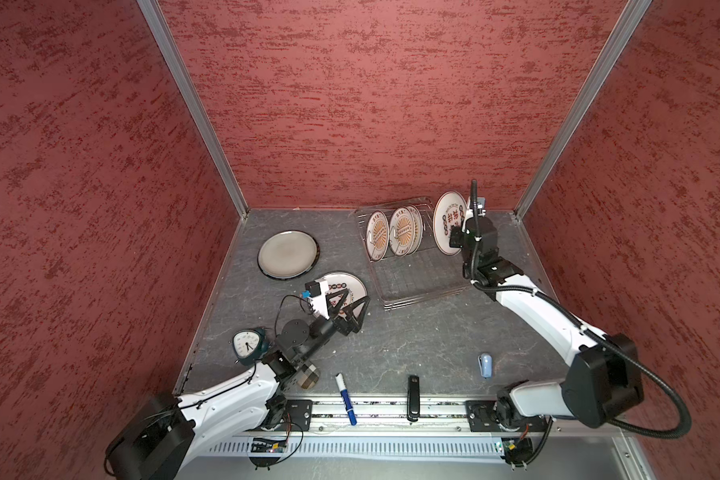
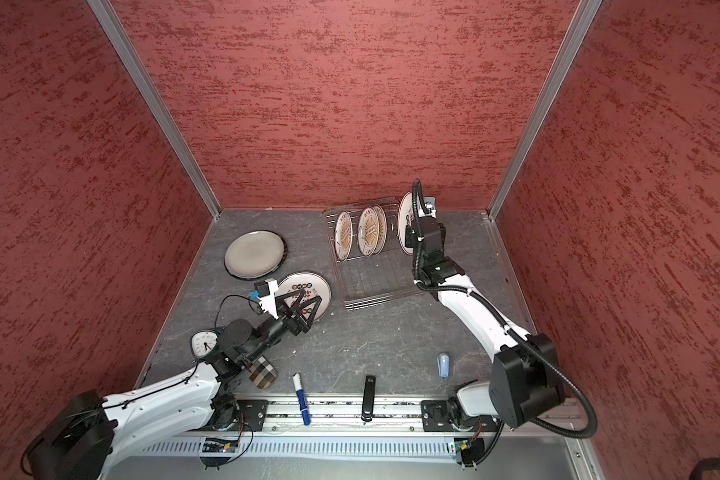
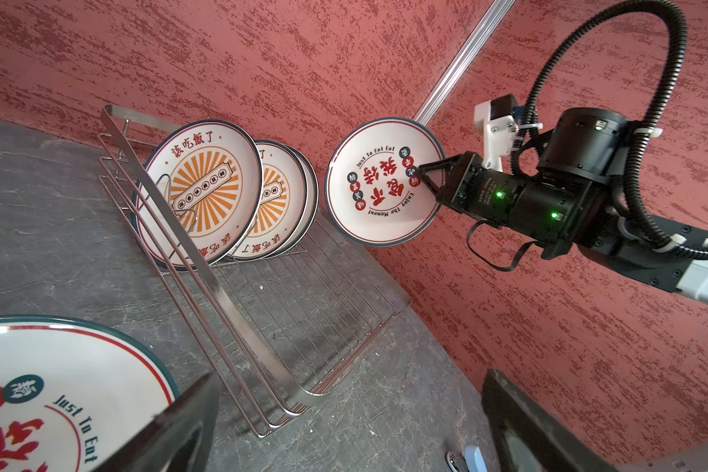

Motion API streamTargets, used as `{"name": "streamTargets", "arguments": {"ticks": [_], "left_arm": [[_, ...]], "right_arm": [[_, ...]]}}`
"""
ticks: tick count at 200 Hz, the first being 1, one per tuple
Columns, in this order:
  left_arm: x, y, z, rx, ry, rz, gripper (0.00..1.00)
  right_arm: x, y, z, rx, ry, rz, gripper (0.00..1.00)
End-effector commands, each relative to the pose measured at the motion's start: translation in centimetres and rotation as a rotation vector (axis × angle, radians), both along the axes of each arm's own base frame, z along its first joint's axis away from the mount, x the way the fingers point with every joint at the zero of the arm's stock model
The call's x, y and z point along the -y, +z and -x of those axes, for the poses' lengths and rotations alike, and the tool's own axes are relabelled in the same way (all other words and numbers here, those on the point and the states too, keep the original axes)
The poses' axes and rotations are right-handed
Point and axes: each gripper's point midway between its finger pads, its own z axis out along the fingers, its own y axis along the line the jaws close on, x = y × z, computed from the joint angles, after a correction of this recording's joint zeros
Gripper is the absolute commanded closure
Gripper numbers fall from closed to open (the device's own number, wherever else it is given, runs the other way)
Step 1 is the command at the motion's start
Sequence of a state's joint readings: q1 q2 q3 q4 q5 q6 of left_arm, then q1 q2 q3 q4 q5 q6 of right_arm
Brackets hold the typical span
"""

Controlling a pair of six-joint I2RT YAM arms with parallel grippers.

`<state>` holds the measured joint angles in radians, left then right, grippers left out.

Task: Unload the plates from the dish rack
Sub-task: 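Close the right gripper on the printed plate's rim and lift it out, then bring the printed plate toward the left gripper while the left gripper grasps its rim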

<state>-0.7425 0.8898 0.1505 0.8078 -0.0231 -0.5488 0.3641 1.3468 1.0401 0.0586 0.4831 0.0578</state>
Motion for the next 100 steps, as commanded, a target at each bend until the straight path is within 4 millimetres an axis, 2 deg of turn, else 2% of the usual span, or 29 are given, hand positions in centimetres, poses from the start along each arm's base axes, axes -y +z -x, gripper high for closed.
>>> {"name": "streamTargets", "arguments": {"ticks": [1, 55, 100], "left_arm": [[0.1, 0.2, 0.2, 0.0, -0.009, 0.017, 0.0], [-0.1, 0.1, 0.3, -0.03, -0.01, 0.039, 0.01], [-0.1, 0.7, 1.1, -0.01, -0.049, 0.068, 0.01]], "right_arm": [[-1.1, 4.3, 1.7, 0.149, 0.085, -0.128, 1.0], [-1.8, 5.9, 6.1, 0.228, 0.216, -0.246, 1.0], [-5.3, 6.5, 10.0, 0.277, 0.486, -0.39, 1.0]]}}
